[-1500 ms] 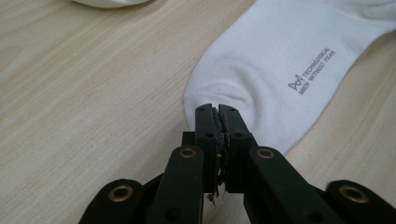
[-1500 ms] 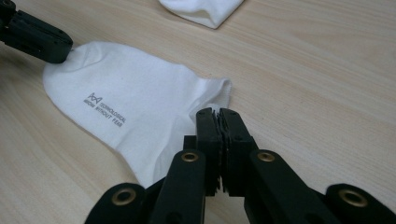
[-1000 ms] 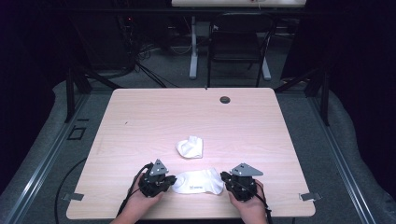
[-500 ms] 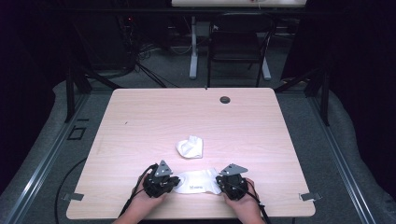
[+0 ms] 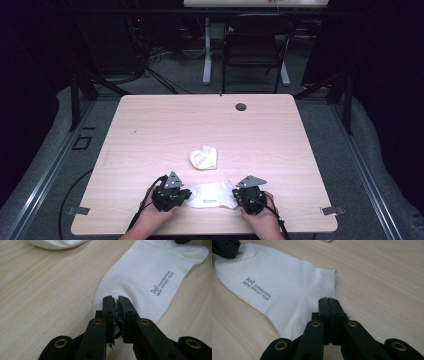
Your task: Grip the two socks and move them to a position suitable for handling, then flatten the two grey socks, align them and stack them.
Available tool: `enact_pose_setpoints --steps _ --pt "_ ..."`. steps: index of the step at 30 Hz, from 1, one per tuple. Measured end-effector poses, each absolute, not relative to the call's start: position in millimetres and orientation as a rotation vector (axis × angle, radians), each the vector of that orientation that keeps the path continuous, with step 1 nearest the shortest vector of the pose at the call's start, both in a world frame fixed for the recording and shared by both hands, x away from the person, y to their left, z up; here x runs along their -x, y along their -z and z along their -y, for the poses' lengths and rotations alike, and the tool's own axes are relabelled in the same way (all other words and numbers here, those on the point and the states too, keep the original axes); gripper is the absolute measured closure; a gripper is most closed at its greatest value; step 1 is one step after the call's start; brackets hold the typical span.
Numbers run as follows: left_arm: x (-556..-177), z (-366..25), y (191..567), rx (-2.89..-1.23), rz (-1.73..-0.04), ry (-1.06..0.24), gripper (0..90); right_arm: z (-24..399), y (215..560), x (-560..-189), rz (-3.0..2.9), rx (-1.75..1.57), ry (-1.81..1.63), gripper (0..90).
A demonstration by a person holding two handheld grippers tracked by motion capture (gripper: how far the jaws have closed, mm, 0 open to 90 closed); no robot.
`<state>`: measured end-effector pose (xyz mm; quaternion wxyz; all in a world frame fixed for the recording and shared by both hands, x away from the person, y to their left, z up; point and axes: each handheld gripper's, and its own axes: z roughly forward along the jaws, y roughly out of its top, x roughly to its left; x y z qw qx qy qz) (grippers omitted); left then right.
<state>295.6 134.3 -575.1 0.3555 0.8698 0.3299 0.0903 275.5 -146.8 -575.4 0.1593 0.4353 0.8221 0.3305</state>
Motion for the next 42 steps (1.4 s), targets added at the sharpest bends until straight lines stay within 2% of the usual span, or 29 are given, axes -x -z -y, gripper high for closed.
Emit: enact_pose_setpoints --steps 20,26,30,31,33,34,42 --pt "-289.9 -141.8 572.2 -2.268 -0.881 -0.211 83.9 139.9 574.9 -269.5 -2.399 -1.197 -0.955 90.0" --pt "-290.7 -144.8 567.7 -2.226 -0.9 -0.219 80.0 140.9 571.3 -268.4 -2.381 -1.193 -0.996 84.4" --pt "-293.4 -150.3 562.8 -2.187 -0.919 -0.246 71.9 143.2 564.6 -268.6 -2.327 -1.195 -1.051 77.5" --pt "-295.5 -153.6 561.8 -2.168 -0.933 -0.254 70.5 143.1 559.7 -269.4 -2.31 -1.207 -1.073 71.3" --pt "-296.4 -154.8 561.2 -2.163 -0.939 -0.257 67.6 142.5 558.0 -270.1 -2.305 -1.202 -1.075 68.6" --pt "-298.2 -156.8 559.8 -2.148 -0.941 -0.266 65.5 138.6 553.7 -271.7 -2.296 -1.183 -1.073 63.0" --pt "-300.9 -161.7 559.2 -2.117 -0.955 -0.282 58.6 127.6 542.1 -287.8 -2.326 -1.135 -1.031 59.8"
